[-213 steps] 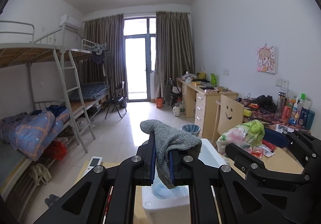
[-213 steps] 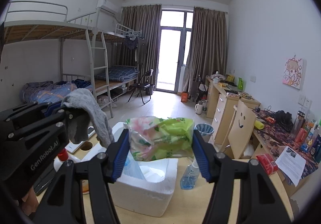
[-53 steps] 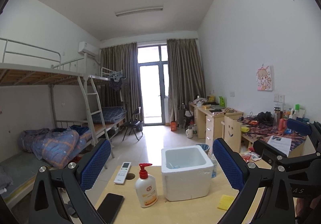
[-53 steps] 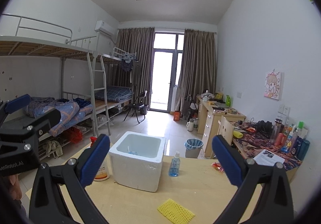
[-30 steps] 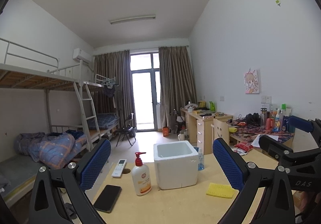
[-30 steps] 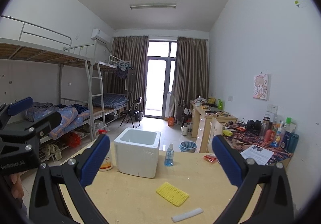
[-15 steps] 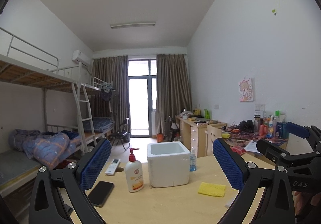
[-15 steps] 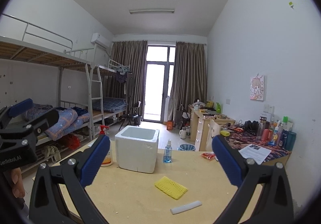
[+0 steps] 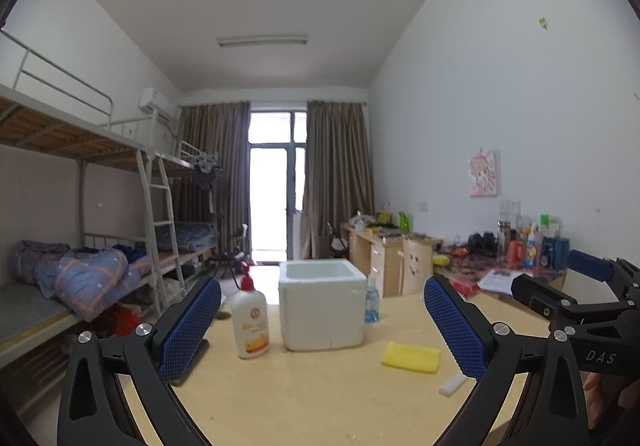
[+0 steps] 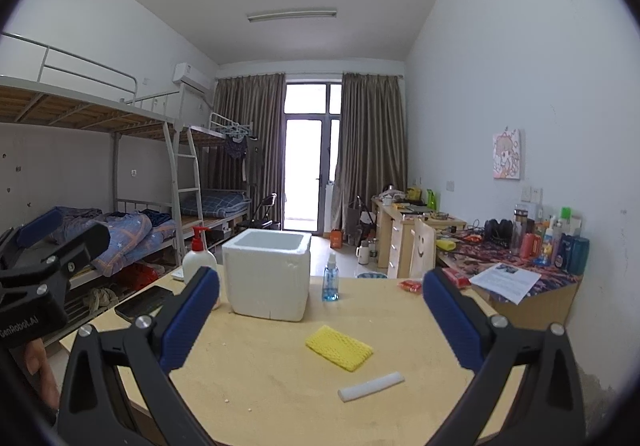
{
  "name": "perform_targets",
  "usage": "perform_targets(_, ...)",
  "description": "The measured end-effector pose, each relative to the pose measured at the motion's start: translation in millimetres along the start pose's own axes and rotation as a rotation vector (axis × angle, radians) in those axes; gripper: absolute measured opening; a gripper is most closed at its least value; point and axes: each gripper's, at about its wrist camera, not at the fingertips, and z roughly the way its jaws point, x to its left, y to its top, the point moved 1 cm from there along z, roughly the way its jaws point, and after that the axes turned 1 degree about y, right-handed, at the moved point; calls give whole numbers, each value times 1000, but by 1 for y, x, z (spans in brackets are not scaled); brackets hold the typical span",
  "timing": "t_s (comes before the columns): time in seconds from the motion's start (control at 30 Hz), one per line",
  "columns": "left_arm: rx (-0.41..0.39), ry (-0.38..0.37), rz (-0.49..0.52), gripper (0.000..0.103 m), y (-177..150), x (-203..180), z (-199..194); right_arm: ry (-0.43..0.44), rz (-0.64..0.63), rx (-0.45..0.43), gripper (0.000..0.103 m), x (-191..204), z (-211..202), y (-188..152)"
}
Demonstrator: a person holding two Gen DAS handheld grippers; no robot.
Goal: Organize soft objects
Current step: 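Move both open tools back from the foam box toward the table, then approach the yellow mesh sponge with both open tools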
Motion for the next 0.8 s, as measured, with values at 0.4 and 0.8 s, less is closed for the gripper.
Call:
perform_targets(0.4, 69, -51, -25, 102, -45, -7, 25, -32, 36, 71, 103, -17, 13, -43)
perform_targets(0.8, 172, -113, 3, 102, -77, -23, 59, -64, 38, 185, 103, -22, 37, -83)
